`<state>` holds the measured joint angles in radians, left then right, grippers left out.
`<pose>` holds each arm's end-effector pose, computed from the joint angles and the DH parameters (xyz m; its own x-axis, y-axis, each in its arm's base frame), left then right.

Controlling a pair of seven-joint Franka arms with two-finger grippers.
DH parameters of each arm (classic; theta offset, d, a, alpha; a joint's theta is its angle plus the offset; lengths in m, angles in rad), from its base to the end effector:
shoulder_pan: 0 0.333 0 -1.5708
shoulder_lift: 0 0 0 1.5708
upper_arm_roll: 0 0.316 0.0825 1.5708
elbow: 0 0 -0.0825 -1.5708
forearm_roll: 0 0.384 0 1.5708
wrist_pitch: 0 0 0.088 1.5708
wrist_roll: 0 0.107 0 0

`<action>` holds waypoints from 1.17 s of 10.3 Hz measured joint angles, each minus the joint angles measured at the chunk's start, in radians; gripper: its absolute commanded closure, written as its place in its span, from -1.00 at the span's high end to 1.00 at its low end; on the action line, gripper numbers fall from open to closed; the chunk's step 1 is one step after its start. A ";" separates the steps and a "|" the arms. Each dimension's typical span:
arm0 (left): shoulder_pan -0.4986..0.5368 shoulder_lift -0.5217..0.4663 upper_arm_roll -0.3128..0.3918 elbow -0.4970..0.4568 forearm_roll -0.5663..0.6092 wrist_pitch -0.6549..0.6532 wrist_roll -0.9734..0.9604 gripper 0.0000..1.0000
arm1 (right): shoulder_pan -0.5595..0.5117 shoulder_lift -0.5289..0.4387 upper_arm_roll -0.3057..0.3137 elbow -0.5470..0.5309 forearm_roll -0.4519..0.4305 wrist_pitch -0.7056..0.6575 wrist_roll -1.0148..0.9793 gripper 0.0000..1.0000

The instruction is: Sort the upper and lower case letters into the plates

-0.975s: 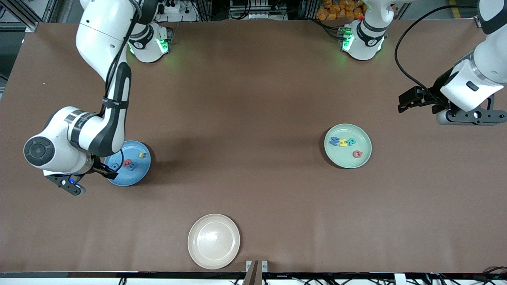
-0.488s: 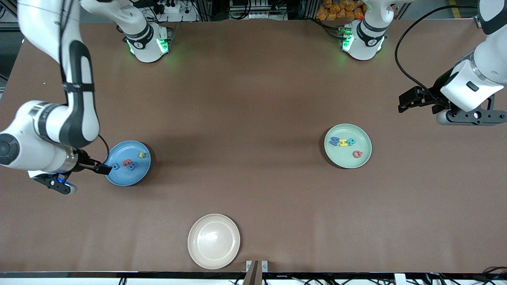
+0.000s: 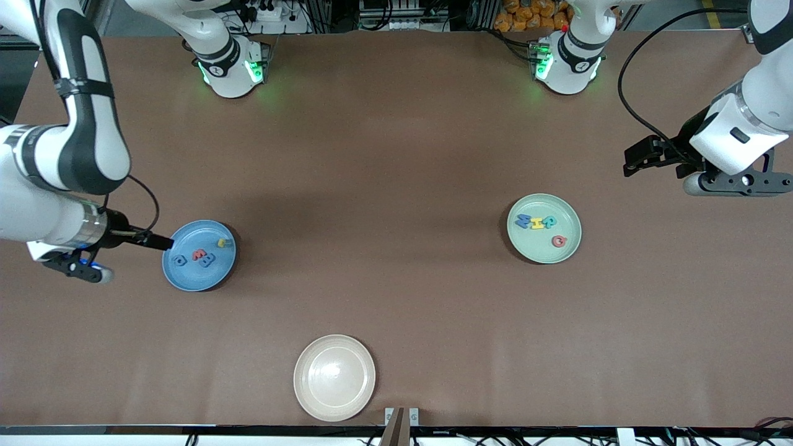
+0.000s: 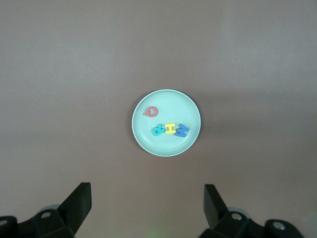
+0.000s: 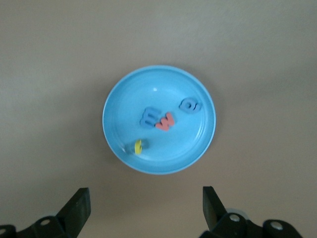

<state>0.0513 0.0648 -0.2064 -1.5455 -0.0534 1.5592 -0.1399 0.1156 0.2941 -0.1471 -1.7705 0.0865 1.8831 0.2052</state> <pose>0.5646 -0.0903 0.5999 0.9982 -0.0161 -0.0585 -0.0126 -0.9982 0.0590 0.6150 -0.0070 0.3828 0.9483 -0.2609 -0.1804 -0.2647 -0.9643 0.0030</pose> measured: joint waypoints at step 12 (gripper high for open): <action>0.002 0.000 0.005 0.003 0.061 0.000 0.048 1.00 | -0.088 -0.302 0.137 -0.044 -0.033 -0.027 -0.060 1.00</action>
<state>0.0534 0.0644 -0.2010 -1.5422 0.0075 1.5592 -0.0921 0.0279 -0.0083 -0.0100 -1.8149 0.0537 1.8560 0.1450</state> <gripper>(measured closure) 0.000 0.000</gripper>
